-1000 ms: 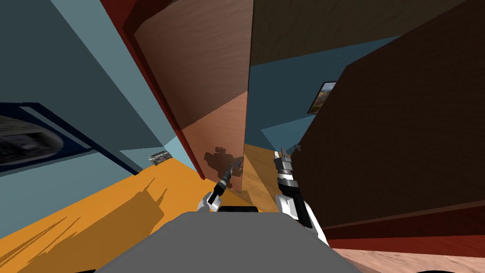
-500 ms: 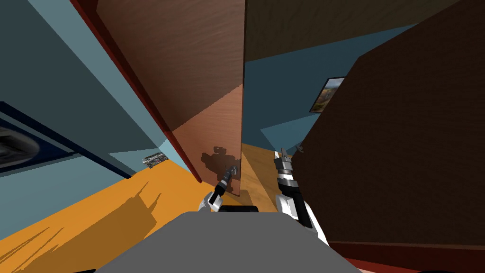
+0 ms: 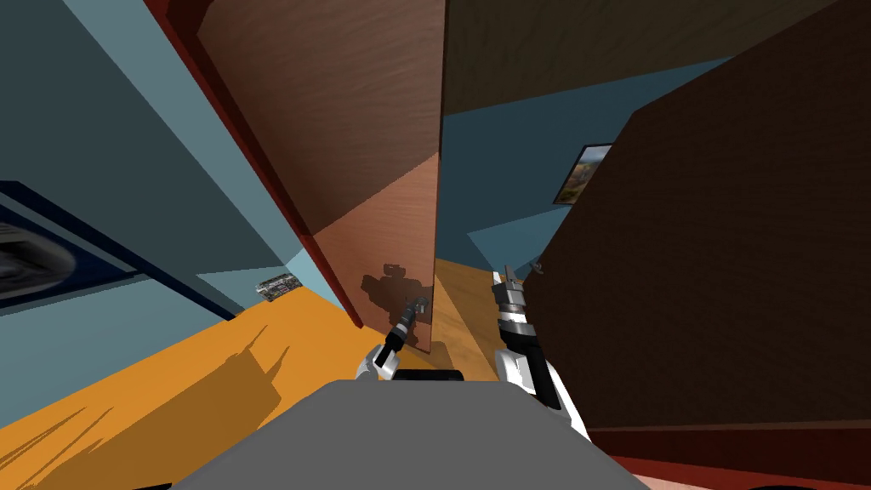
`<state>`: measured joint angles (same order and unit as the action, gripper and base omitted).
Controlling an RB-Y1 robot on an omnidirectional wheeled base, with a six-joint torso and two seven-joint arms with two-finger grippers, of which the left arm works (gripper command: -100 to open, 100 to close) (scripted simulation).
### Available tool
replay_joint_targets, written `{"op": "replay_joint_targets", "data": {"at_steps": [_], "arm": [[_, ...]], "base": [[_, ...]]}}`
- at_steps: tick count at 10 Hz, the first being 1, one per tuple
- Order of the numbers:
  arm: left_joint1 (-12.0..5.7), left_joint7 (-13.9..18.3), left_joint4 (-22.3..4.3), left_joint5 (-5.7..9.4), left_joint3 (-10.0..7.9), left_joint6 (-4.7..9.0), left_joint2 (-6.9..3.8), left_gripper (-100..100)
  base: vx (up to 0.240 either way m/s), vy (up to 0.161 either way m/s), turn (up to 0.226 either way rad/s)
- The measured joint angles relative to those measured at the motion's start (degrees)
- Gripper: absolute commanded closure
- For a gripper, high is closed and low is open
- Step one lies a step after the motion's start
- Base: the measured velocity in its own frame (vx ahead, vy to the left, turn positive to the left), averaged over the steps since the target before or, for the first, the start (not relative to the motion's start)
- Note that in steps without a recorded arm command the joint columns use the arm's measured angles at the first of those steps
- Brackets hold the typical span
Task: Push the door open
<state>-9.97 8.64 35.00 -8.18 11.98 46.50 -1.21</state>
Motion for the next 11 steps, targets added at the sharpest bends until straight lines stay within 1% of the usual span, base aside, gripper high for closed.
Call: {"op": "replay_joint_targets", "data": {"at_steps": [2, 4, 5, 6, 7, 8, 9, 10, 11], "arm": [[0.10, -0.46, -0.90, 0.34, -0.56, 0.12, -0.22, 100], [-0.33, -0.99, -1.89, 0.91, -1.56, 0.61, -0.54, 100], [-0.68, -1.21, -2.19, 1.12, -1.91, 0.95, -0.62, 100], [-0.01, -1.01, -0.25, 1.03, -1.76, 0.23, -0.87, 100], [0.70, -1.17, 0.84, 1.28, -2.21, -0.49, -1.13, 100], [1.93, -1.40, 2.69, 1.44, -2.51, -1.51, -1.44, 100], [1.02, -1.54, 1.25, 1.73, -2.99, -1.05, -1.60, 100], [0.00, -1.86, -0.69, 2.15, -3.73, -0.03, -1.63, 100], [1.16, -1.95, 1.36, 2.37, -4.14, -1.07, -2.04, 100]], "base": [[0.137, -0.096, 0.042], [0.154, -0.098, 0.039], [0.053, -0.016, -0.013], [0.139, -0.062, 0.071], [0.162, -0.117, 0.087], [0.103, -0.084, 0.028], [0.102, -0.079, 0.043], [0.143, -0.141, 0.064], [0.116, -0.090, 0.051]]}}
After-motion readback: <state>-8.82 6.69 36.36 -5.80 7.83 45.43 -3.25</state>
